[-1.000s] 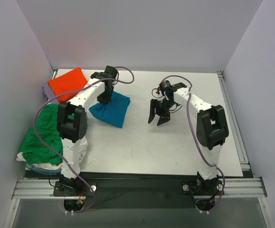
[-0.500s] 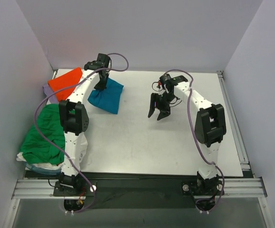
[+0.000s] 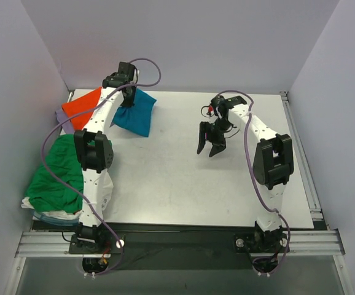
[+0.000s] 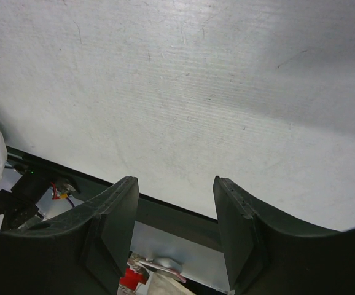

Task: Fold and stack the t-shirts
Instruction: Put the neatly folded tshirt into the corner of the board with the left arm

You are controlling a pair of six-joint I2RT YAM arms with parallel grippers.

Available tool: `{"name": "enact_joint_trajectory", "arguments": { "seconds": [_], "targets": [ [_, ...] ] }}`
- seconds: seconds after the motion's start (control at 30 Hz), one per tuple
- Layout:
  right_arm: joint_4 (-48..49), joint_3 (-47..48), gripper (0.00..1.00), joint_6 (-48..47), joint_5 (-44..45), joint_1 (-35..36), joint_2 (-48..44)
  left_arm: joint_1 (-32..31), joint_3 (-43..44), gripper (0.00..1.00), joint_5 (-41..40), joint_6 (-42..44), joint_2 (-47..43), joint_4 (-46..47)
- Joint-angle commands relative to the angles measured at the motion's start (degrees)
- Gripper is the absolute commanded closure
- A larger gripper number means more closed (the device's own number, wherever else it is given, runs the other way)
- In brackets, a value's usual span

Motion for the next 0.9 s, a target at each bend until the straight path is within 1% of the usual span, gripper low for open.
{"name": "enact_joint_trajectory", "arguments": {
  "seconds": [0.0, 0.27, 0.3, 0.47, 0.53, 0.87],
  "targets": [
    [-3.7, -0.7, 0.48, -0.6, 0.4, -0.5, -2.7, 2.0, 3.2, 1.0, 0.8, 0.3, -1.4, 4.1],
    [-3.7, 0.4, 0.48, -0.5, 0.2, -0.3, -1.3, 8.6, 4.5, 1.0, 6.2, -0.2, -4.0, 6.6],
    [-3.7, 0.4, 0.48, -0.8, 0.2, -0.4, -1.4, 11.0, 4.9, 1.0, 7.7, -0.5, -4.6, 7.9],
    [-3.8, 0.7, 0.47, -0.7, 0.2, -0.4, -1.4, 12.7, 5.2, 1.0, 12.3, -0.9, -5.0, 9.7],
    [-3.7, 0.7, 0.47, -0.7, 0.2, -0.4, -1.5, 15.6, 5.5, 1.0, 14.1, -2.3, -5.2, 10.3],
    [-3.8, 0.2, 0.48, -0.5, -0.2, 0.1, -1.5, 21.0, 4.3, 1.0, 20.3, -4.8, -7.6, 12.6]
  ]
}}
